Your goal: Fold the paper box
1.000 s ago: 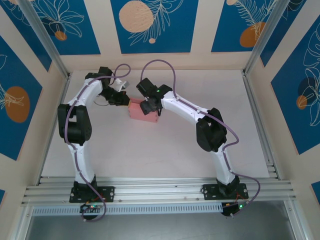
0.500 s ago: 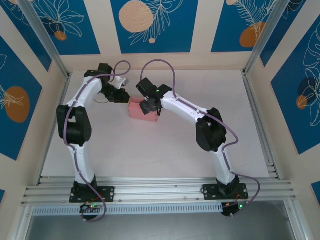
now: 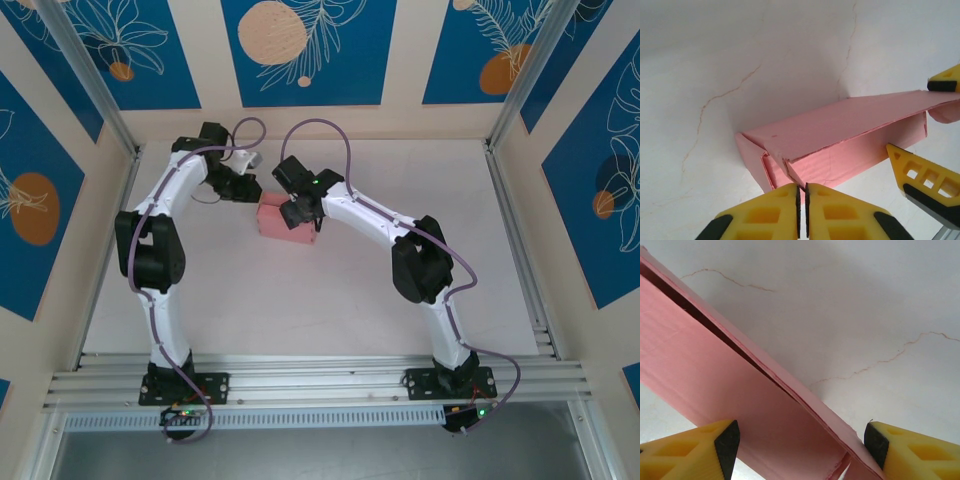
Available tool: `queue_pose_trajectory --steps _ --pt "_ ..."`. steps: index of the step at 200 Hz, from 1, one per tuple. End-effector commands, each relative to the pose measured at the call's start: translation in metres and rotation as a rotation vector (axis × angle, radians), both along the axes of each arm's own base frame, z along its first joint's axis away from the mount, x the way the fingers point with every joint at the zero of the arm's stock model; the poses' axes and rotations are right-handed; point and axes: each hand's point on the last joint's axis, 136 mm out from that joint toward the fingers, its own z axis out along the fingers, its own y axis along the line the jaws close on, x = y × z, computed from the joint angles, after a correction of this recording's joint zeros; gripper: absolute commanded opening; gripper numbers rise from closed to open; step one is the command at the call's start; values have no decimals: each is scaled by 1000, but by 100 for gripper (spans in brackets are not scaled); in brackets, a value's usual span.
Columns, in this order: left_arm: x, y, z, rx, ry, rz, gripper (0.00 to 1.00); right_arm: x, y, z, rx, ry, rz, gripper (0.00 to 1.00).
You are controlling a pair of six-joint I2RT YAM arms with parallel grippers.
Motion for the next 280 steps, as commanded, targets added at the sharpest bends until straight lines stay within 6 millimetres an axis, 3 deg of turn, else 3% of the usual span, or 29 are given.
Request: queue_pose_trajectory --steps 1,68,162,186,217,247,280 --pt "-3 -6 11 7 -11 -17 10 -8 -3 -29 -63 60 3 68" --pt "-8 13 -7 126 22 -2 7 -9 -1 -31 -67 61 5 68" --pt "-17 7 -24 98 50 -7 0 -10 0 -31 -63 66 -2 68" --pt "-19 8 -26 102 49 -3 0 -13 2 -22 -46 73 -11 69" --pt "-15 6 -18 92 34 -2 0 -17 3 5 -3 47 -17 72" --pt "-14 5 -16 82 30 -1 0 -22 -12 26 -7 11 -50 73" --pt "-13 4 -18 79 31 0 0 -31 -24 30 -13 8 -74 73"
